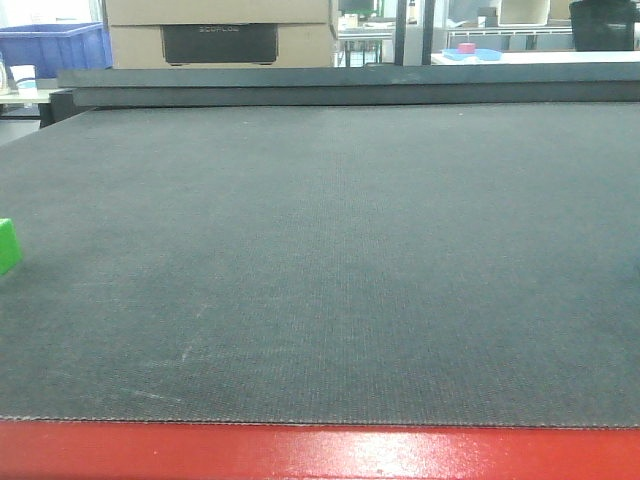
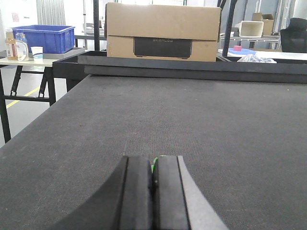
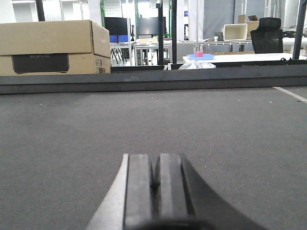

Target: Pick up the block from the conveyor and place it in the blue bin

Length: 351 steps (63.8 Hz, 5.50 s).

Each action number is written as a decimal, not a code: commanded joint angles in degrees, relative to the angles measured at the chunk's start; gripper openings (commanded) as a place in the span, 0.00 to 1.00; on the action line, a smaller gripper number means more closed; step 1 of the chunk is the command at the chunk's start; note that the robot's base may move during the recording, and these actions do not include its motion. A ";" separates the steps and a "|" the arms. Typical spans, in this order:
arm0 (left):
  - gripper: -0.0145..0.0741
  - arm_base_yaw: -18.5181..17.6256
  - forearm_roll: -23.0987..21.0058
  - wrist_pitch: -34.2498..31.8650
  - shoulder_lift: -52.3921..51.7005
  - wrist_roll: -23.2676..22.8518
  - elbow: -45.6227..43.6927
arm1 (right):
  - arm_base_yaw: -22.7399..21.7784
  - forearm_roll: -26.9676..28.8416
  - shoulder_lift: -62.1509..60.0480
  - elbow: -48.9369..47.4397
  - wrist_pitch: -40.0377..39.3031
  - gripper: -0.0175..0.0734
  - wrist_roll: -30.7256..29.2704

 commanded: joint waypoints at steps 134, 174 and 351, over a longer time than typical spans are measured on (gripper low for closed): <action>0.83 -6.93 1.37 36.66 31.59 -0.30 -50.08 | 2.43 -0.79 34.15 -50.72 36.98 0.82 -0.20; 0.83 -10.66 1.16 37.43 40.12 -0.30 -50.08 | 5.88 -2.49 78.83 -63.73 56.11 0.82 7.75; 0.52 -2.59 7.74 49.30 100.18 -1.55 -69.78 | 19.48 -2.73 68.53 -57.03 47.43 0.01 7.57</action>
